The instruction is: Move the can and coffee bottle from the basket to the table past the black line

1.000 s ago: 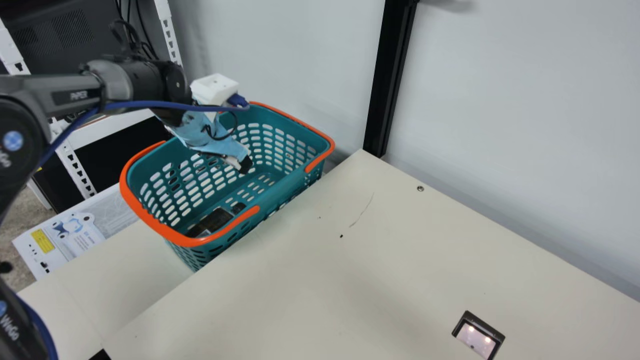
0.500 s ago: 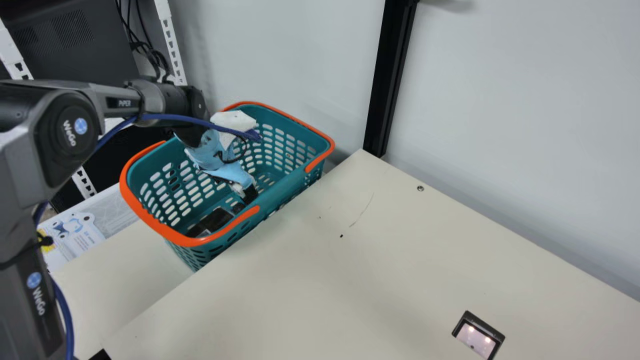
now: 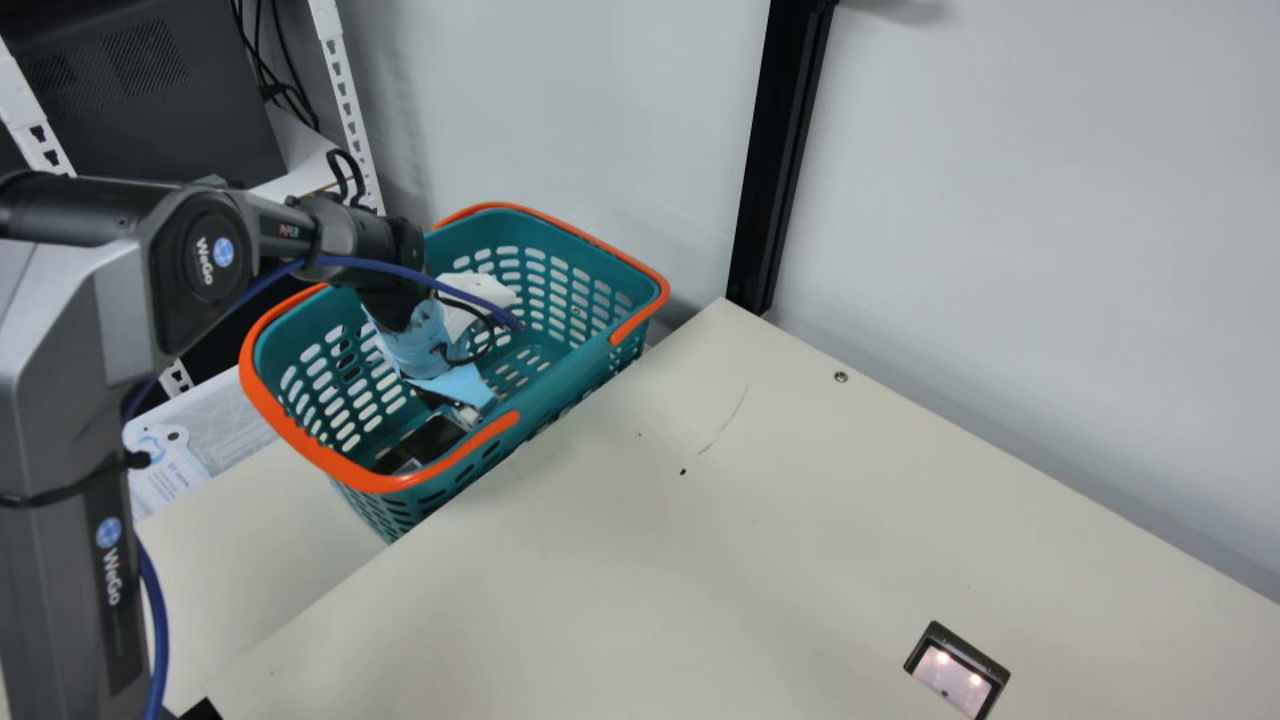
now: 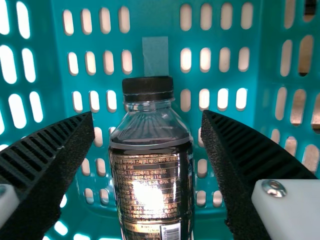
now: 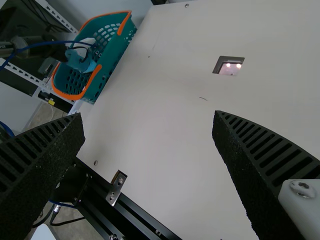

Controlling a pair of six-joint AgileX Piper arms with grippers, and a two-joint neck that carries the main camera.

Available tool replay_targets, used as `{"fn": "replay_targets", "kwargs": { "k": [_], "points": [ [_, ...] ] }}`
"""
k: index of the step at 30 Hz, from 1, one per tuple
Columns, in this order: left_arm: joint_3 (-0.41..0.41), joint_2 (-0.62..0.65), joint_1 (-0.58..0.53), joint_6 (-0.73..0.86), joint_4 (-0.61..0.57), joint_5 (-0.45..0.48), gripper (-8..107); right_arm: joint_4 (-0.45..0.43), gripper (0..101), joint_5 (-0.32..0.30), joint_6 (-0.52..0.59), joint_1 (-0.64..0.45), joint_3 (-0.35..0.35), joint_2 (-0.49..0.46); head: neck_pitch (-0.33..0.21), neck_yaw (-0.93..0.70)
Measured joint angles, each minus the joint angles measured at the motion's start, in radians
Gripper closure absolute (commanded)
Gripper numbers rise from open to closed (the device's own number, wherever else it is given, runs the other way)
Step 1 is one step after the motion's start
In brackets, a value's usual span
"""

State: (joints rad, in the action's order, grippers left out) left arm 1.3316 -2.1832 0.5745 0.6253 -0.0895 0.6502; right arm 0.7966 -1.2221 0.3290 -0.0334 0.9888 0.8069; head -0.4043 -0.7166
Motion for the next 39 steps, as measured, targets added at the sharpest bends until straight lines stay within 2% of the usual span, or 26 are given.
{"fn": "replay_targets", "kwargs": {
  "k": [24, 25, 26, 32, 39],
  "points": [
    [0.011, -0.077, 0.007, -0.096, 0.041, -0.002, 9, 0.0, 0, 0.0, 0.0, 0.0, 0.0, 0.0, 0.0, 0.0],
    [0.011, -0.079, 0.007, -0.101, 0.041, 0.0, 75, 0.0, 0, 0.0, 0.0, 0.0, 0.0, 0.0, 0.0, 0.0],
    [0.011, -0.079, 0.007, -0.106, 0.041, 0.0, 89, 0.0, 0, 0.0, 0.0, 0.0, 0.0, 0.0, 0.0, 0.0],
    [0.011, -0.062, 0.007, -0.128, 0.013, -0.002, 89, 0.0, 0, 0.0, 0.0, 0.0, 0.0, 0.0, 0.0, 0.0],
    [-0.006, 0.04, 0.015, -0.124, -0.058, -0.098, 89, 0.0, 0, 0.0, 0.0, 0.0, 0.0, 0.0, 0.0, 0.0]
  ]
}}
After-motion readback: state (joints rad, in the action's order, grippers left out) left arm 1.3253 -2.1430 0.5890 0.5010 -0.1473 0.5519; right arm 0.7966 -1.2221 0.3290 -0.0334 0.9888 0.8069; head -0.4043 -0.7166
